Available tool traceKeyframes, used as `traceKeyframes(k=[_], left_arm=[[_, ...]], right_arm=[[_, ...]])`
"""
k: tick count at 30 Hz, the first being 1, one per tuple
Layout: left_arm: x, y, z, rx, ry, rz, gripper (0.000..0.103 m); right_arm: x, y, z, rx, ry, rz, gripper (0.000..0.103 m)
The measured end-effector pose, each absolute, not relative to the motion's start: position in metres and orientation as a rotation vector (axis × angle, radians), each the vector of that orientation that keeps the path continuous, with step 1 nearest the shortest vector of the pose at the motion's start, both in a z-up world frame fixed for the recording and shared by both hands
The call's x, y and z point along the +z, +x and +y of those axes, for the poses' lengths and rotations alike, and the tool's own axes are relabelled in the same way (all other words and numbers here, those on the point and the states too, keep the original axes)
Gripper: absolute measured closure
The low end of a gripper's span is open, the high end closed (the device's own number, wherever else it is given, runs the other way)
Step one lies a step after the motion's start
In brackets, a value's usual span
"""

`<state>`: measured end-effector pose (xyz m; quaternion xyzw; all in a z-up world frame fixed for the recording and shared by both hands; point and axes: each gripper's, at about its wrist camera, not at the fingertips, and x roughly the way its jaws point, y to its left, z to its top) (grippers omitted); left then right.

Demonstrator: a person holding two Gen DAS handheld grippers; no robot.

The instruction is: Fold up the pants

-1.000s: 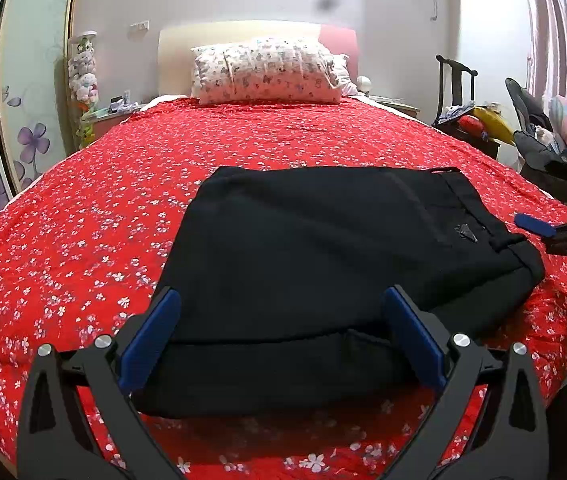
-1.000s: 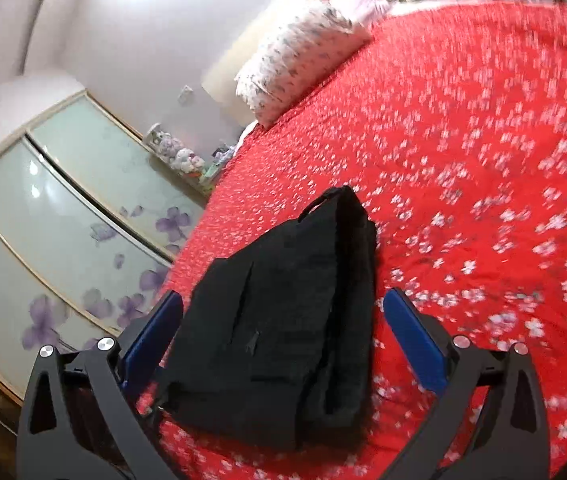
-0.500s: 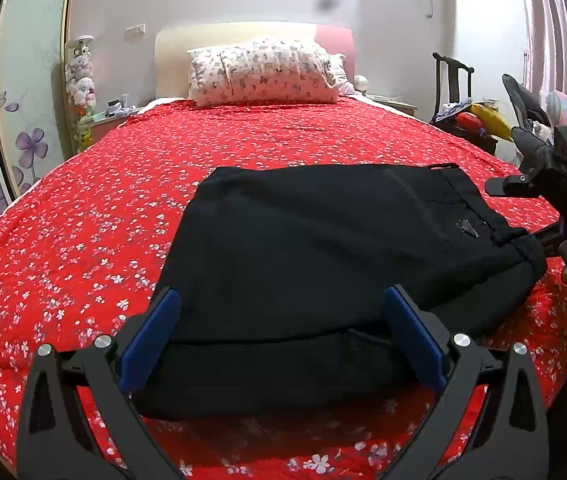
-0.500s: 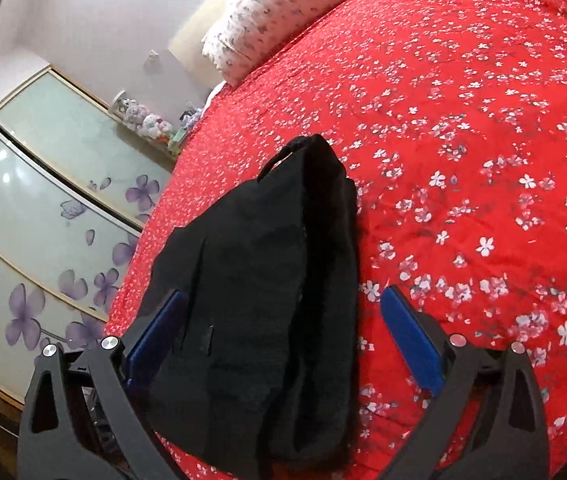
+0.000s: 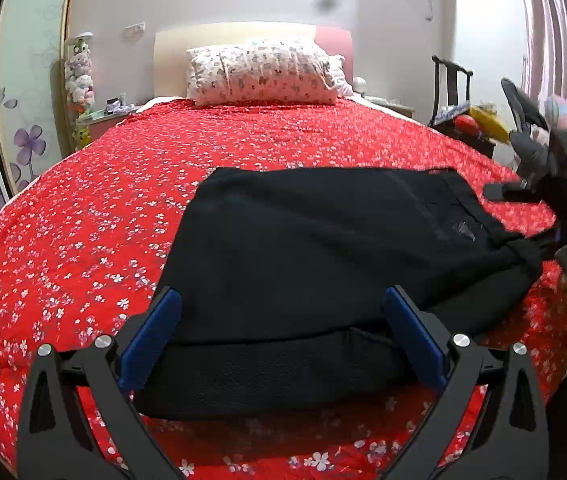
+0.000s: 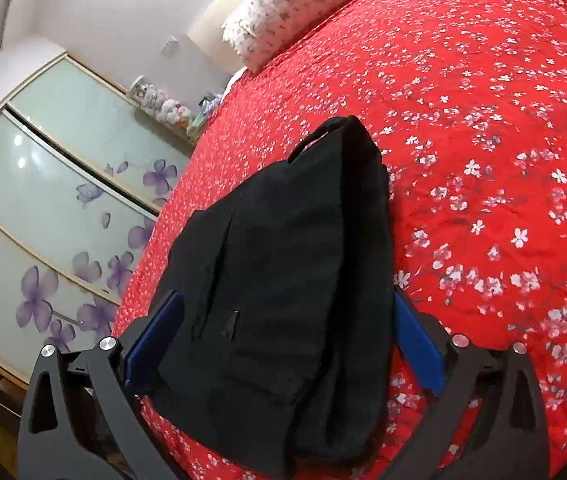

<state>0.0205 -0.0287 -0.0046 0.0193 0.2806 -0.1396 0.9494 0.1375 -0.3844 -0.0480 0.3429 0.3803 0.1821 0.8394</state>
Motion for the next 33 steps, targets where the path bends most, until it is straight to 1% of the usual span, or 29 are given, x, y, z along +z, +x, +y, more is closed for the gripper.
traceKeyframes(k=[4,8,13,17,21,24,27,30,32,33], left_arm=[[0.008,0.011,-0.010,-0.255,-0.020,0.489,0.002],[0.019,0.006,0.012,-0.191,-0.080,0.429,0.002],[0.018,0.015,0.039,-0.126,-0.174,0.470,0.002],[0.016,0.017,0.049,-0.104,-0.200,0.491,0.002],[0.014,0.019,0.050,-0.093,-0.189,0.503,0.002],[0.012,0.019,0.050,-0.094,-0.185,0.519,0.002],[0.011,0.020,0.050,-0.090,-0.185,0.526,0.002],[0.011,0.023,0.053,-0.091,-0.205,0.534,0.002],[0.010,0.024,0.055,-0.087,-0.217,0.542,0.002],[0.009,0.026,0.056,-0.087,-0.222,0.546,0.002]], right_arm=[[-0.047,0.141,-0.380,0.390,0.708,0.828,0.001],[-0.033,0.133,-0.372,0.408,0.685,0.824,0.001],[-0.017,0.122,-0.365,0.463,0.672,0.791,0.001],[-0.030,0.133,-0.369,0.383,0.701,0.866,0.001],[-0.042,0.141,-0.364,0.338,0.667,0.935,0.001],[-0.042,0.140,-0.362,0.381,0.665,0.927,0.001],[-0.030,0.132,-0.359,0.466,0.675,0.868,0.001],[-0.024,0.130,-0.368,0.546,0.752,0.802,0.001],[-0.034,0.138,-0.375,0.519,0.797,0.836,0.001],[-0.038,0.142,-0.376,0.506,0.806,0.850,0.004]])
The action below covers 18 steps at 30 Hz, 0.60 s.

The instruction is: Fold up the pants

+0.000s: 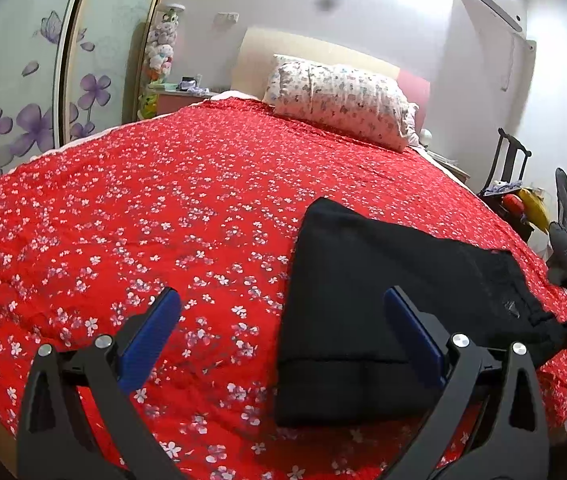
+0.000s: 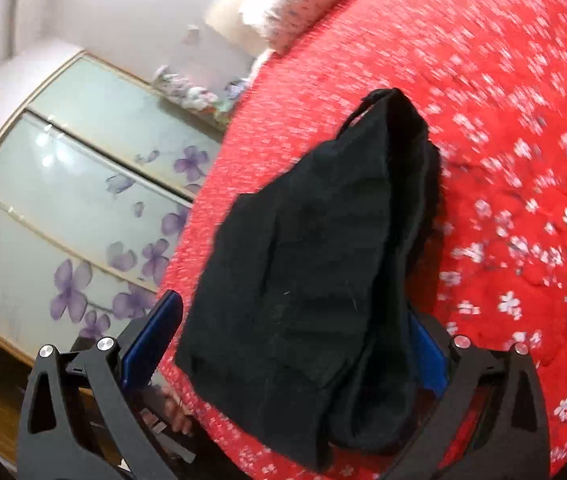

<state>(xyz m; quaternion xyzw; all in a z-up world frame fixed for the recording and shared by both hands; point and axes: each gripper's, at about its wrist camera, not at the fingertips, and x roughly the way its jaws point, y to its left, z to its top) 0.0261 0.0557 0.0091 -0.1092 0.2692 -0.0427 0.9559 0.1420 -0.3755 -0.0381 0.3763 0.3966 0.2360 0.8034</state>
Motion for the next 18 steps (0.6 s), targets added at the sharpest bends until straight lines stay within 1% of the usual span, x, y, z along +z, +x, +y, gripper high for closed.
traceKeyframes(k=[1,3,5,6,7,8,9,10,12,18], left_arm=[[0.008,0.027,0.057,-0.086,-0.227,0.552,0.002],[0.007,0.027,0.057,-0.084,-0.233,0.560,0.002],[0.006,0.028,0.060,-0.081,-0.242,0.566,0.002],[0.006,0.028,0.061,-0.081,-0.247,0.568,0.002],[0.006,0.028,0.062,-0.080,-0.250,0.569,0.002],[0.006,0.029,0.063,-0.079,-0.255,0.571,0.002],[0.006,0.029,0.063,-0.078,-0.259,0.573,0.002],[0.006,0.029,0.065,-0.078,-0.265,0.576,0.002],[0.006,0.029,0.065,-0.078,-0.275,0.579,0.002],[0.006,0.029,0.067,-0.069,-0.283,0.581,0.002]], right_arm=[[-0.040,0.144,-0.377,0.502,0.817,0.852,0.006],[-0.044,0.147,-0.381,0.510,0.878,0.841,0.007],[-0.051,0.147,-0.390,0.518,0.959,0.829,0.015],[-0.056,0.147,-0.397,0.518,1.011,0.822,0.022],[-0.061,0.145,-0.402,0.517,1.048,0.818,0.032],[-0.064,0.143,-0.405,0.511,1.068,0.817,0.039],[-0.068,0.142,-0.408,0.499,1.084,0.821,0.052],[-0.071,0.139,-0.411,0.481,1.092,0.827,0.061],[-0.072,0.137,-0.411,0.469,1.077,0.827,0.064],[-0.025,0.123,-0.381,0.492,0.775,0.707,0.064]])
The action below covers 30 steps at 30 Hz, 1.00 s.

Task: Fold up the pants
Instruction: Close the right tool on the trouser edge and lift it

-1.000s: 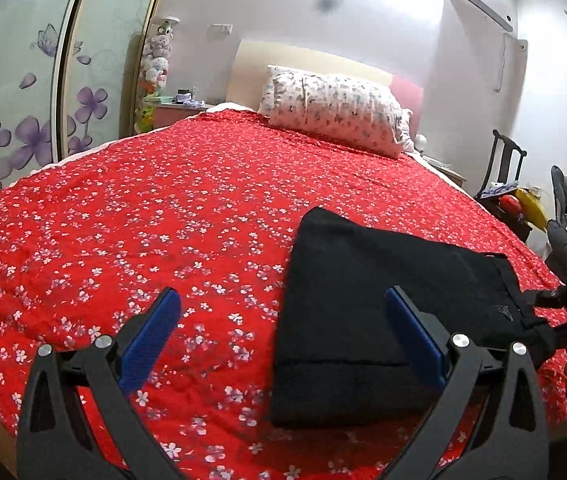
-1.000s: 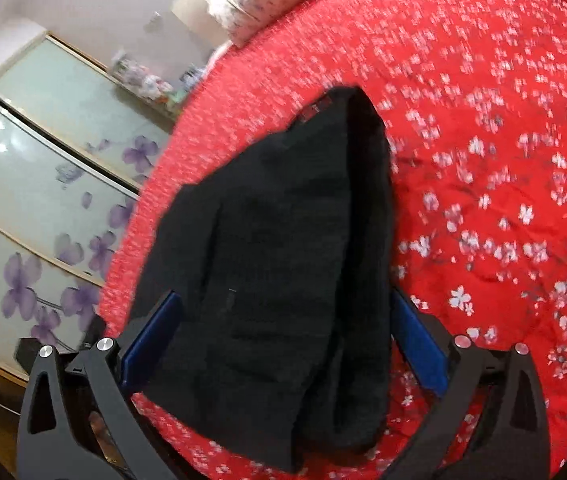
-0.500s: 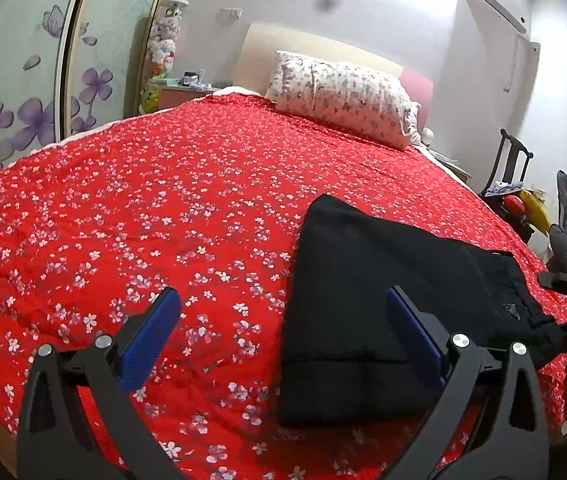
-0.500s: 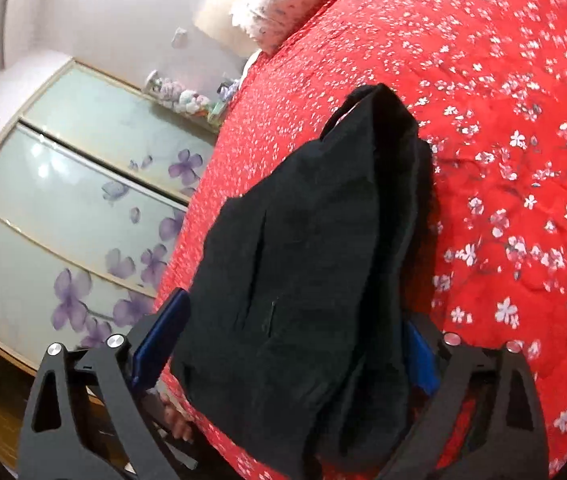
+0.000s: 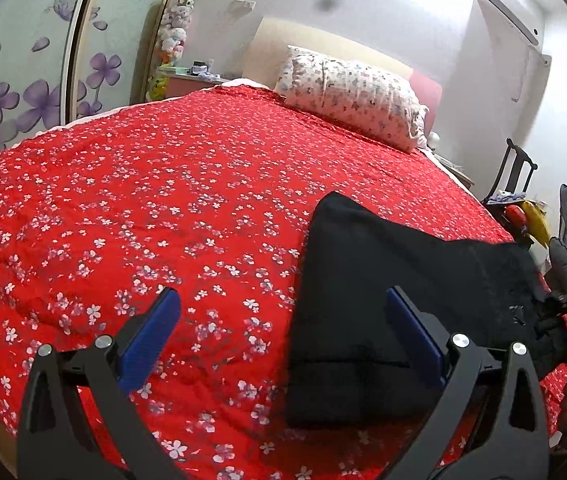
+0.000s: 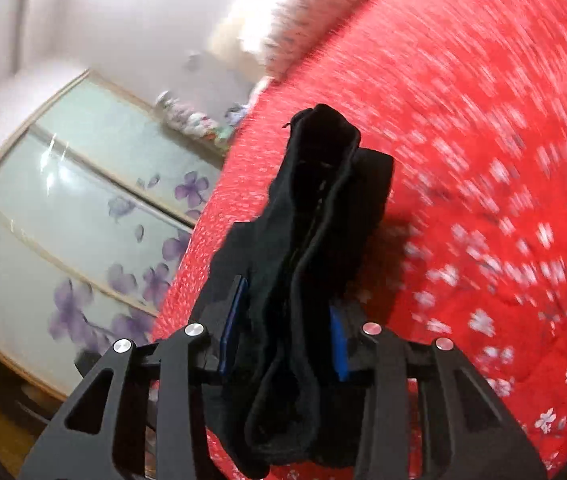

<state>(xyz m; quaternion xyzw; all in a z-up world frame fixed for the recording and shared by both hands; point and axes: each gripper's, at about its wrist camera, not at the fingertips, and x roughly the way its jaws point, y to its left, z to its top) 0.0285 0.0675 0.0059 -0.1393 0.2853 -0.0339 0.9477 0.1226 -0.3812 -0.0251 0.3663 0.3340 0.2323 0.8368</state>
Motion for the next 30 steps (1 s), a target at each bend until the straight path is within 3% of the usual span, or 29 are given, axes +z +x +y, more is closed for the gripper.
traceKeyframes(k=[5,10,17,26,30], left_arm=[[0.010,0.038,0.073,-0.079,-0.319,0.581,0.002],[0.024,0.078,0.092,-0.243,-0.434,0.665,0.002],[-0.001,0.146,0.086,-0.438,-0.550,0.954,0.002],[-0.030,0.181,0.045,-0.614,-0.519,1.121,0.002],[-0.030,0.181,0.038,-0.648,-0.503,1.129,0.002]], right_arm=[[-0.004,0.115,-0.357,0.511,0.599,0.629,0.064],[-0.026,0.123,-0.379,0.488,0.745,0.686,0.065],[-0.038,0.127,-0.385,0.493,0.774,0.712,0.065],[-0.052,0.132,-0.394,0.495,0.800,0.752,0.065],[-0.055,0.135,-0.397,0.471,0.796,0.781,0.059]])
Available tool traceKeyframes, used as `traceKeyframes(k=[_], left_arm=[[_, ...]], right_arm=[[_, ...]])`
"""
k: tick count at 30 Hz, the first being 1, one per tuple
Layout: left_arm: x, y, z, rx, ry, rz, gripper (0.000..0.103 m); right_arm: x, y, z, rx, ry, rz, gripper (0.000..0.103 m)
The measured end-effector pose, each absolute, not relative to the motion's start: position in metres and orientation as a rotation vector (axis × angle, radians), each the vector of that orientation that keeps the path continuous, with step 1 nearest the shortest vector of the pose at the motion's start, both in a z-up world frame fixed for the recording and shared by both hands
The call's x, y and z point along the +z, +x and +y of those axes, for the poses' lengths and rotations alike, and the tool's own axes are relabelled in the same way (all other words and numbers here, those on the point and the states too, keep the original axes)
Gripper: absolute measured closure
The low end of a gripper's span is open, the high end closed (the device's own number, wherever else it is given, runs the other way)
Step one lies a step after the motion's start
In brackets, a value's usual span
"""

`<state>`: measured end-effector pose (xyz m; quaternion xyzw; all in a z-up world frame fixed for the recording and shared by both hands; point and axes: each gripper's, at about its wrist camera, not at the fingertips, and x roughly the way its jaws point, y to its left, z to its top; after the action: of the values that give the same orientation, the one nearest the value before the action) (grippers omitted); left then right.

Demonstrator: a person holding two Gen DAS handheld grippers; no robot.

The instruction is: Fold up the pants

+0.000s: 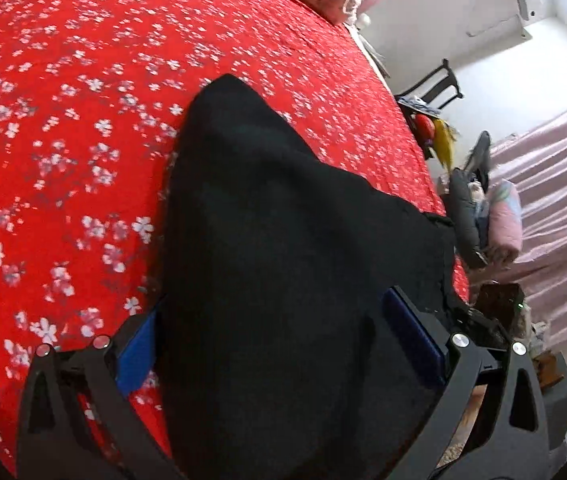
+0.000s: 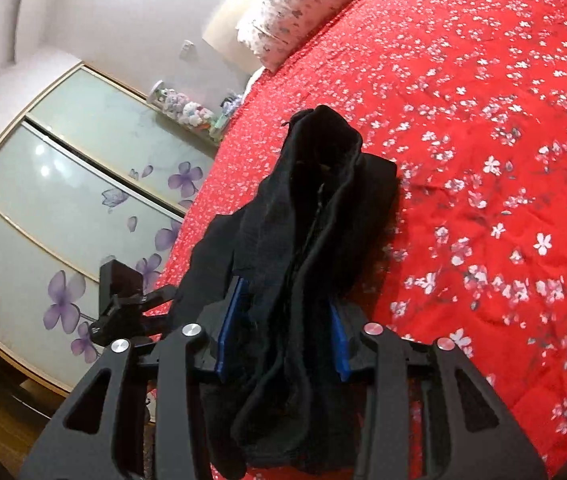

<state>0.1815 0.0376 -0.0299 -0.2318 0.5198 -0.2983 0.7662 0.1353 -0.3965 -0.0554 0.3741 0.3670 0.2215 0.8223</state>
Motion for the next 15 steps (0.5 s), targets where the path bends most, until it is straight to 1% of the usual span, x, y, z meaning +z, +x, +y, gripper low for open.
traceKeyframes(k=[1,2,3,5,8,9,10,11,12,14,15], left_arm=[[-0.030,0.181,0.038,-0.652,-0.504,1.127,0.005],[-0.031,0.179,0.040,-0.656,-0.507,1.126,0.011],[-0.032,0.178,0.040,-0.658,-0.506,1.127,0.013],[-0.031,0.176,0.045,-0.647,-0.502,1.123,0.026],[-0.033,0.172,0.053,-0.638,-0.509,1.115,0.037],[-0.034,0.171,0.055,-0.636,-0.514,1.109,0.039],[-0.034,0.168,0.056,-0.631,-0.512,1.103,0.044],[-0.034,0.167,0.057,-0.625,-0.509,1.097,0.049],[-0.033,0.165,0.059,-0.622,-0.511,1.090,0.052],[-0.030,0.162,0.062,-0.619,-0.518,1.067,0.064],[-0.028,0.161,0.062,-0.623,-0.519,1.052,0.067]], right_arm=[[-0.057,0.136,-0.395,0.451,0.782,0.797,0.057],[-0.058,0.137,-0.392,0.437,0.770,0.807,0.056],[-0.058,0.137,-0.390,0.433,0.764,0.810,0.053],[-0.058,0.140,-0.385,0.425,0.747,0.820,0.050],[-0.057,0.144,-0.380,0.416,0.738,0.832,0.049],[-0.057,0.144,-0.381,0.420,0.750,0.830,0.050],[-0.057,0.144,-0.382,0.421,0.757,0.825,0.054],[-0.057,0.143,-0.382,0.426,0.762,0.819,0.056],[-0.056,0.141,-0.382,0.436,0.770,0.804,0.060],[-0.054,0.140,-0.383,0.452,0.786,0.781,0.063],[-0.053,0.140,-0.384,0.458,0.793,0.770,0.064]])
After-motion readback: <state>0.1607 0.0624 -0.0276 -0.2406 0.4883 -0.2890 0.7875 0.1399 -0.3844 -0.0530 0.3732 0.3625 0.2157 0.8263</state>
